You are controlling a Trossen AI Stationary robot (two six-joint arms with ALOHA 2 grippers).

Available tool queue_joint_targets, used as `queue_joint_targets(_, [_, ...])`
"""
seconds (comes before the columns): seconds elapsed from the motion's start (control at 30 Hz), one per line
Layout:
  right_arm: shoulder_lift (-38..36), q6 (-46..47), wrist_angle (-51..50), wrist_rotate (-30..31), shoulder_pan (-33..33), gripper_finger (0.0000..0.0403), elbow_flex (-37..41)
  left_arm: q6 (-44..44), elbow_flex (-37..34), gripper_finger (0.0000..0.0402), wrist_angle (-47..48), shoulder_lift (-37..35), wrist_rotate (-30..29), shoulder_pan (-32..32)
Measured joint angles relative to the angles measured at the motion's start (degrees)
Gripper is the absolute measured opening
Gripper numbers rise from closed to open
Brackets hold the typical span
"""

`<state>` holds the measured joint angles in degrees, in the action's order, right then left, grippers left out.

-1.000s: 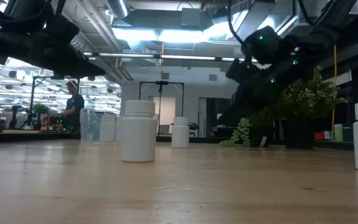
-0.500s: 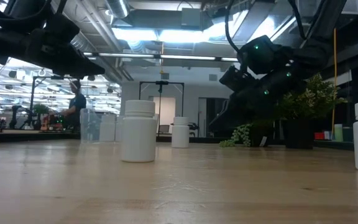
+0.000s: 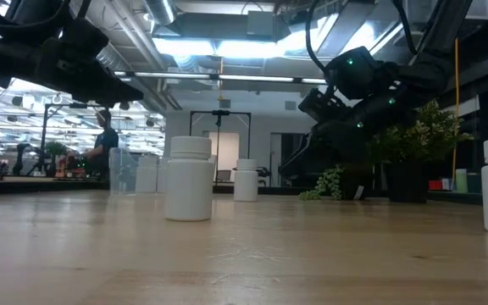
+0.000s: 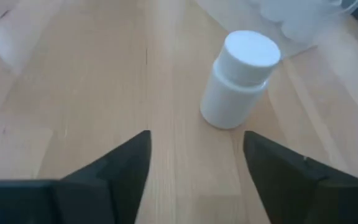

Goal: Pick and place pill bottles into a basket
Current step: Put the white medicine bottle into the transparent bin

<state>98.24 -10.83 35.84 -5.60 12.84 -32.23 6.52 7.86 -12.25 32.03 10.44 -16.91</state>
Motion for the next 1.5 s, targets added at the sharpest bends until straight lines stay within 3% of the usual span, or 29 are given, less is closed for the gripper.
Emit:
queue_joint_targets(0.17, [0.64,1.68,1.73,0.07,0.1,0.0292,0.0,0.02,0.02,0.0007,0.0,0.0,-0.03,0.0])
queue_joint_targets(0.5, [11.42,2.86,15.64,0.12,0.43,0.0288,-0.11,0.07,0.02,0.0002,0.02,-0.02,-0.04,0.0])
queue_joint_targets(1.03, [21.11,4.0,15.8,-0.1,1.31,0.0288,-9.28,0.2,0.02,0.0002,0.21,0.0,-0.04,0.0])
queue_joint_targets(1.5, [24.35,4.57,16.25,-0.08,1.31,0.0287,-12.98,0.07,0.02,0.0002,0.22,0.0,-0.04,0.0])
